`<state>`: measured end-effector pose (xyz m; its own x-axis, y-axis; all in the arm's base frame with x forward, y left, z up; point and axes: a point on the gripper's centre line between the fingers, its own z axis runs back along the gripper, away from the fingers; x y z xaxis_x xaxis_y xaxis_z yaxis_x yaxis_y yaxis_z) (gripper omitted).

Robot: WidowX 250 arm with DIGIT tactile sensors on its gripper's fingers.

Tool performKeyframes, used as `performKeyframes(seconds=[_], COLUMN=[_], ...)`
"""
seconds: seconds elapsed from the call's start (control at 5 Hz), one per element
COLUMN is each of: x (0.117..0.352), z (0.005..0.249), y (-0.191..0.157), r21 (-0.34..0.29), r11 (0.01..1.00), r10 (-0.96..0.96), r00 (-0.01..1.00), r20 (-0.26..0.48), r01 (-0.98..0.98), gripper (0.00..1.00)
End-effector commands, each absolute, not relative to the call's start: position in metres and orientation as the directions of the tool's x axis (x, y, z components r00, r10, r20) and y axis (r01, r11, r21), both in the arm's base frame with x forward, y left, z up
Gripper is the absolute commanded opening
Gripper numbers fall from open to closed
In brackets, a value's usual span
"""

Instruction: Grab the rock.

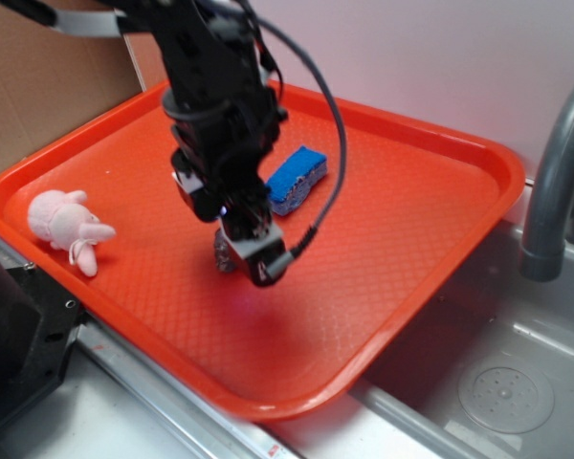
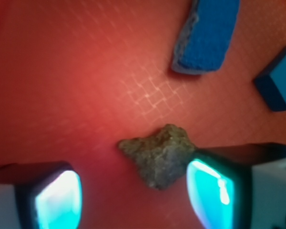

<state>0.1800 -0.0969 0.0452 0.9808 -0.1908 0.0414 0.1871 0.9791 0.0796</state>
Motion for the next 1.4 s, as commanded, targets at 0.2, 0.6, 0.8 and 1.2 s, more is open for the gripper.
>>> performKeyframes(seconds=[0.2,0.6,0.8,1.2], x=[0.184,0.188,0.187,0.183], z=[0.037,0.024,0.024,0.103], y=[-0.071,-0.074,-0.073,-0.036], r21=[0.082,0.061,0.068,0.023], r11=[0.986,0.988,0.989,0.995], r10=[-0.152,-0.143,-0.129,0.096], r00=[0.987,0.989,0.991,0.987], r20=[0.056,0.023,0.018,0.13], r01=[0.147,0.141,0.128,-0.1], gripper=[1.0,0.0,0.0,0.0])
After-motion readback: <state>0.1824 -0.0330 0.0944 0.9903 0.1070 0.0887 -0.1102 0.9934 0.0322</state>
